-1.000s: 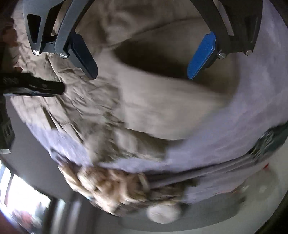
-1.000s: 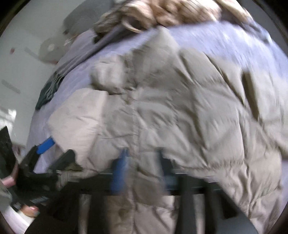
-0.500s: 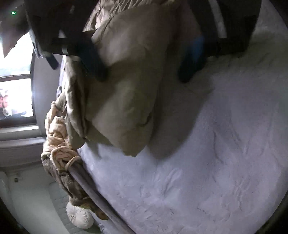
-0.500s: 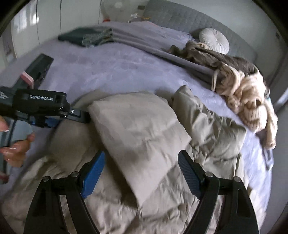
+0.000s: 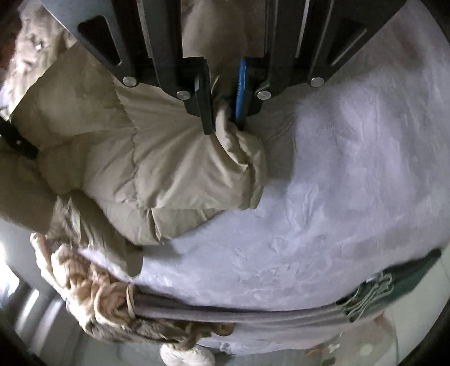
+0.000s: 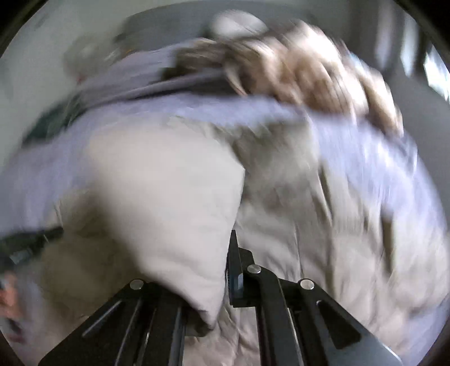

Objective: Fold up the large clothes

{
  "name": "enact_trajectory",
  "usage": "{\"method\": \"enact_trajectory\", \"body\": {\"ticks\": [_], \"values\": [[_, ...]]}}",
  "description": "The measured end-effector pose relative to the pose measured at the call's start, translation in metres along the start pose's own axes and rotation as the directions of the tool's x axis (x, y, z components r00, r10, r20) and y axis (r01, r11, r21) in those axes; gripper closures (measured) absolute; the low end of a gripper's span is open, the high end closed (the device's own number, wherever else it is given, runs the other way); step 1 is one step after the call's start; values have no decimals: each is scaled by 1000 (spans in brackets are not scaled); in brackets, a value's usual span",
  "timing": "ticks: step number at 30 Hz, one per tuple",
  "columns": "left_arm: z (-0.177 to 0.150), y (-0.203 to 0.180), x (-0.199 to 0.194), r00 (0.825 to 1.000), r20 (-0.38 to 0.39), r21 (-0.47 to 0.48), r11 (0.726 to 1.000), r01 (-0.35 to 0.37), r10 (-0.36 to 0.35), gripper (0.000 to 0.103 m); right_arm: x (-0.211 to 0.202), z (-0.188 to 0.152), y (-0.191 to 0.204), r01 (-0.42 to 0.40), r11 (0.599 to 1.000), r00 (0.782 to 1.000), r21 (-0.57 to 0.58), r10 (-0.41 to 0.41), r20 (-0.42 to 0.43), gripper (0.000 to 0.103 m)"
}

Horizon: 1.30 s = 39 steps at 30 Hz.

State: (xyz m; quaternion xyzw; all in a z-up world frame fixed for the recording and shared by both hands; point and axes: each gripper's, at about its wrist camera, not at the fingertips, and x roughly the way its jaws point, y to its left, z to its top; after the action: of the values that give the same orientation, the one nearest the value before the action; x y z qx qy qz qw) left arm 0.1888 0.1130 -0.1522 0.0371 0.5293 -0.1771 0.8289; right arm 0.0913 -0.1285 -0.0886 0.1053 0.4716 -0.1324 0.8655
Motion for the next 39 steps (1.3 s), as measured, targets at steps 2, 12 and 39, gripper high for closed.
{"method": "enact_trajectory", "body": {"ticks": [2,12,39], "values": [[0,-5,7,998,-12,25,998,-54,55,87,11,-11,-33,-105,983,991,150,116,-62,92],[22,27,-27,998,58,-116,993,-9,16,86,15,-26,-155,-323,705,922,631,384,43,32],[-4,-19,-35,995,-20,-46,994,-101,100,86,-16,-36,-141,-104,955,976,277,152,-158,100]]}}
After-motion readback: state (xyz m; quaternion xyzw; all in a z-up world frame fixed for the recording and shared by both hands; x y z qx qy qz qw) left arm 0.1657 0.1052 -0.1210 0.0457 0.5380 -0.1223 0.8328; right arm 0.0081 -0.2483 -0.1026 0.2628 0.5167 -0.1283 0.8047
